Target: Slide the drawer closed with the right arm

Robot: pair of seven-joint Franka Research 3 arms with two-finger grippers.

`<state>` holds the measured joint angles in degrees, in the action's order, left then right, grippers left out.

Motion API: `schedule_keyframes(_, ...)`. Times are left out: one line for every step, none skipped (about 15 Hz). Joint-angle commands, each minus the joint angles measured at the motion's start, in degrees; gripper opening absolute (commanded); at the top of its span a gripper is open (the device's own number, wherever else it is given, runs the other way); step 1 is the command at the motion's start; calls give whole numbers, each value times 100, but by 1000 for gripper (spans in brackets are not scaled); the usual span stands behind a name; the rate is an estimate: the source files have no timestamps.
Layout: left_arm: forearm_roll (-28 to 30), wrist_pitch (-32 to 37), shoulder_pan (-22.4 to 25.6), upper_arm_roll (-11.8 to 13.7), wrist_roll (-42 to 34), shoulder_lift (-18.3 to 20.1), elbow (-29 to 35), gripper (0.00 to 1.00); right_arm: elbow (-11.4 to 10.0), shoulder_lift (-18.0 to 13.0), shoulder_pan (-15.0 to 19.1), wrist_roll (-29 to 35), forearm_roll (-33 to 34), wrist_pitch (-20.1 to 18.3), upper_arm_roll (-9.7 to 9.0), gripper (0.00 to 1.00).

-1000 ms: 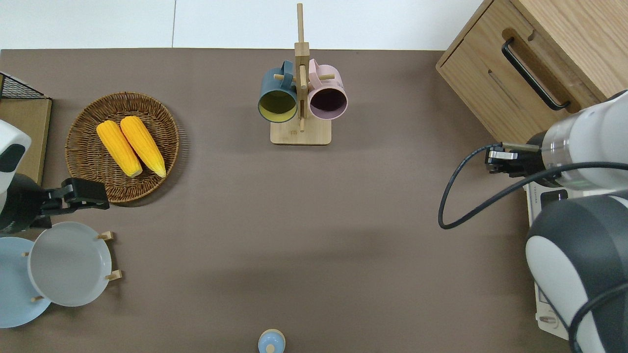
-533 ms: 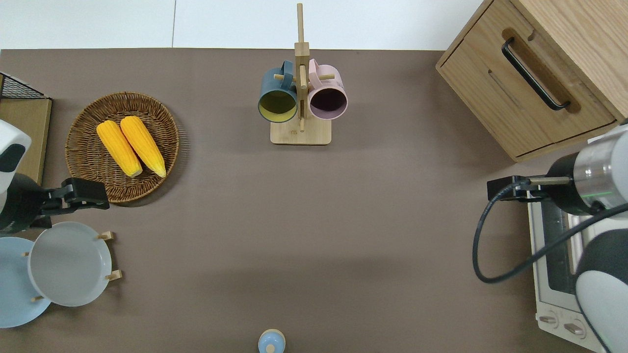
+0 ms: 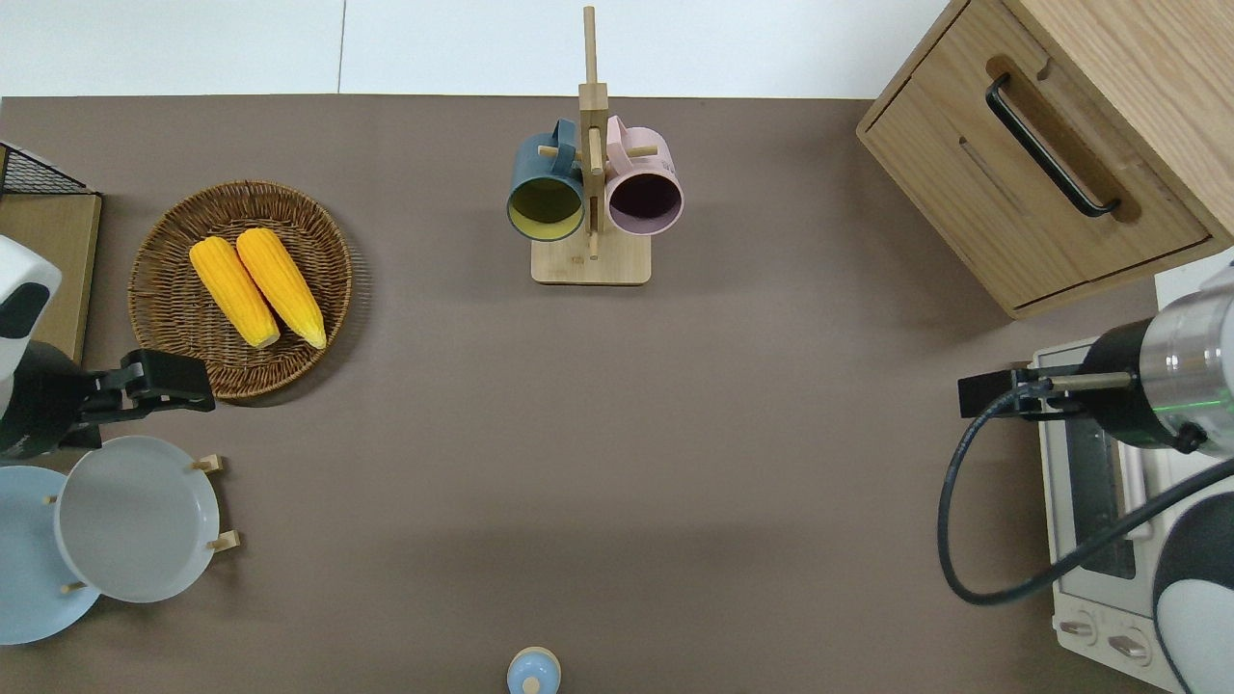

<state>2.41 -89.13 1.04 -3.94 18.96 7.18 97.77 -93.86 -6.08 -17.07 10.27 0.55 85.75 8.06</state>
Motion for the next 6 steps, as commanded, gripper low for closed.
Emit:
schedule_keyframes(5,89,-7,25,-51,47,-21,993,-54,-69,63,-139,-73,-58,21,985)
schedule_keyframes(5,89,-7,25,-51,47,-21,993,-37,-60,81,-139,-81,-58,21,985)
schedule_keyframes(5,89,-7,25,-51,47,-21,993,-36,-52,89,-139,-107,-58,21,985)
schedule_keyframes(5,97,2,25,-51,47,-21,993,-36,-52,124,-139,-108,-58,21,985)
schedule_keyframes(5,89,-7,25,-51,47,-21,993,-36,-52,142,-139,-108,-58,12,985)
schedule_keyframes(5,89,-7,25,-51,47,-21,993,-36,-43,142,-139,-108,-58,12,985)
